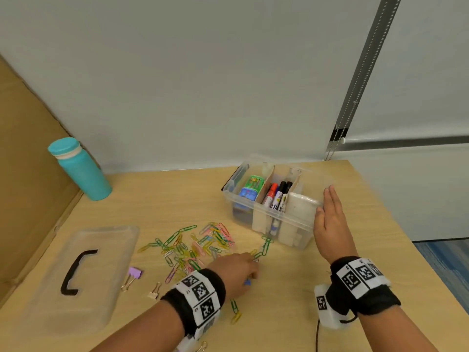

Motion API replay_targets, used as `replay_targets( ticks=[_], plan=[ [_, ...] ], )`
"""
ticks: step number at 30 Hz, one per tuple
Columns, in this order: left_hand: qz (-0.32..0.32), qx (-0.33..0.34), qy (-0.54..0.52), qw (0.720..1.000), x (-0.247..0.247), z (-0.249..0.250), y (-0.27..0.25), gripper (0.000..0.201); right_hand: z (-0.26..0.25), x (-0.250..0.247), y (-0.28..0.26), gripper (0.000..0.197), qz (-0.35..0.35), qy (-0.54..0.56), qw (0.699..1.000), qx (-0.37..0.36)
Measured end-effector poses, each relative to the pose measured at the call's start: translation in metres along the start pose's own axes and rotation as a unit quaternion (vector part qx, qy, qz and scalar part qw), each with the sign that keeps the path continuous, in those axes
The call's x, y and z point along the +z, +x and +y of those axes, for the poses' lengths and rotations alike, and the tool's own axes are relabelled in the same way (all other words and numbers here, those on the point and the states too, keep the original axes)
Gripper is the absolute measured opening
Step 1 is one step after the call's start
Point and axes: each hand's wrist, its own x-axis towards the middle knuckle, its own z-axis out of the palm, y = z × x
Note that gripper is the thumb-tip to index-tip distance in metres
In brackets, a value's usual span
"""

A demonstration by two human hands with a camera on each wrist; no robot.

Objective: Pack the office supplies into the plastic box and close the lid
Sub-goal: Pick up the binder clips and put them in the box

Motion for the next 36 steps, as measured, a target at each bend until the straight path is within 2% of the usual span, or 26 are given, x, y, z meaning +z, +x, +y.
replay_targets(
  ticks=[3, 6, 9, 11, 14, 16, 19, 23, 25, 28, 30, 31, 33, 36],
  plan=[
    [-0.014, -0.003, 0.027, 1.000, 0.010, 0.001, 0.006, 0.034, 0.001, 0.002, 0.000, 0.053, 0.004, -0.003, 1.000, -0.003],
    [-0.012, 0.003, 0.047, 0.999, 0.014, -0.001, 0.014, 0.030, -0.002, -0.002, -0.001, 0.052, 0.000, -0.016, 1.000, 0.005],
    [-0.016, 0.003, 0.073, 0.997, 0.015, -0.001, 0.015, 0.024, -0.015, -0.009, -0.008, 0.051, 0.033, -0.080, 0.996, 0.004],
    [-0.007, 0.003, 0.055, 0.998, 0.015, -0.003, 0.011, 0.022, -0.030, -0.010, -0.017, 0.047, 0.074, -0.113, 0.990, -0.041],
    [0.052, 0.000, -0.073, 0.996, 0.018, -0.017, -0.006, 0.018, -0.057, -0.003, -0.034, 0.038, 0.085, -0.092, 0.983, -0.132],
    [0.097, -0.007, -0.185, 0.978, 0.018, -0.030, -0.023, 0.015, -0.075, 0.007, -0.045, 0.036, 0.057, -0.072, 0.980, -0.179],
    [0.159, -0.019, -0.322, 0.933, 0.015, -0.057, -0.057, 0.016, -0.097, 0.030, -0.061, 0.029, -0.001, -0.064, 0.969, -0.238],
    [0.236, -0.082, -0.431, 0.867, 0.015, -0.113, -0.101, 0.022, -0.129, 0.073, -0.082, 0.014, -0.109, -0.068, 0.947, -0.295],
    [0.259, -0.133, -0.477, 0.829, 0.020, -0.141, -0.119, 0.021, -0.147, 0.095, -0.092, 0.016, -0.205, -0.069, 0.914, -0.344],
    [0.277, -0.196, -0.562, 0.755, 0.027, -0.164, -0.137, 0.021, -0.170, 0.131, -0.102, 0.030, -0.339, -0.089, 0.847, -0.400],
    [0.300, -0.215, -0.583, 0.724, 0.031, -0.174, -0.145, 0.021, -0.184, 0.154, -0.107, 0.038, -0.388, -0.134, 0.806, -0.427],
    [0.310, -0.223, -0.579, 0.720, 0.032, -0.177, -0.148, 0.021, -0.189, 0.165, -0.109, 0.040, -0.398, -0.159, 0.789, -0.441],
    [0.328, -0.243, -0.535, 0.740, 0.034, -0.183, -0.151, 0.020, -0.197, 0.181, -0.112, 0.041, -0.410, -0.206, 0.763, -0.455],
    [0.347, -0.263, -0.458, 0.775, 0.039, -0.188, -0.151, 0.014, -0.203, 0.192, -0.109, 0.035, -0.414, -0.235, 0.761, -0.440]
  ],
)
